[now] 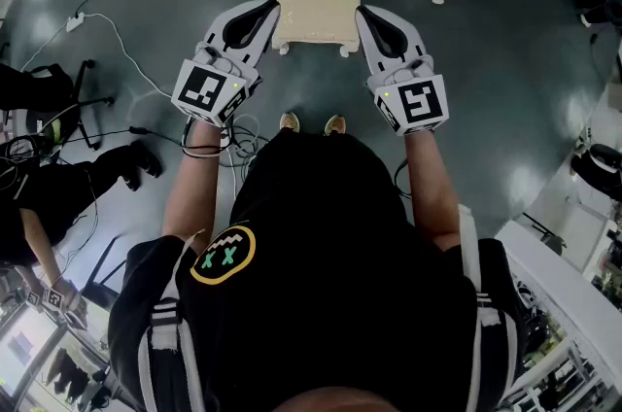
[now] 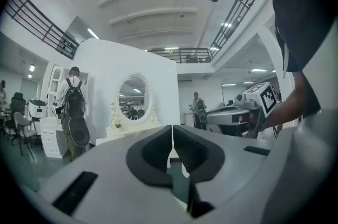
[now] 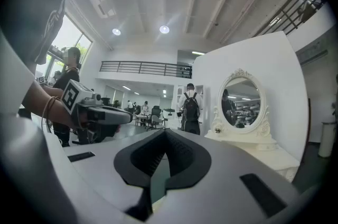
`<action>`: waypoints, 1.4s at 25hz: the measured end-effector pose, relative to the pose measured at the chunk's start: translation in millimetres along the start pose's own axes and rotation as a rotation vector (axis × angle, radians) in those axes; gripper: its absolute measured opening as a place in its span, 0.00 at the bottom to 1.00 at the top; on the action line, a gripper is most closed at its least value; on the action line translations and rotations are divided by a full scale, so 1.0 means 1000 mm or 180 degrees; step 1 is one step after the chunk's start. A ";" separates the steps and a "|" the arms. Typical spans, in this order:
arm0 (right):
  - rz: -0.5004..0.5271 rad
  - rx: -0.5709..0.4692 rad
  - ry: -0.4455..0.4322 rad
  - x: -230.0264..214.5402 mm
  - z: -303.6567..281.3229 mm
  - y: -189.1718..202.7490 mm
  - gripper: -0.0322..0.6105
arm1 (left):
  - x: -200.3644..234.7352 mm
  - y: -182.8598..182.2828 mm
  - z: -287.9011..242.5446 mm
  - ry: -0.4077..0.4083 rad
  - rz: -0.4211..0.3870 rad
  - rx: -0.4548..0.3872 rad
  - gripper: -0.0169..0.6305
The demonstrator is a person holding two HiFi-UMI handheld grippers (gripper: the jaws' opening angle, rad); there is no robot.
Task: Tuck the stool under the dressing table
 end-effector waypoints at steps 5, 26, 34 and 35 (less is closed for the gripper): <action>-0.0022 0.0019 0.0022 -0.001 -0.001 0.000 0.08 | 0.000 0.000 -0.001 0.0017 -0.0012 0.0015 0.07; -0.0171 -0.0011 0.0121 -0.007 0.002 0.006 0.08 | -0.003 0.002 -0.003 0.0031 -0.0003 0.0019 0.07; -0.0179 -0.0013 0.0074 -0.006 0.001 0.005 0.18 | -0.002 0.002 -0.003 0.0048 0.0007 0.0004 0.15; -0.0185 -0.0021 0.0054 -0.005 0.001 0.005 0.20 | -0.002 0.003 -0.004 0.0058 0.0002 0.0007 0.21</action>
Point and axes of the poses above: the fingertips, and each gripper's own axes: z backward along the fingers, x to its left, y out of its underside, the point moved 1 cm from there along z, backward along the fingers, and after that the axes turned 6 degrees about -x, right-handed, at the moved point
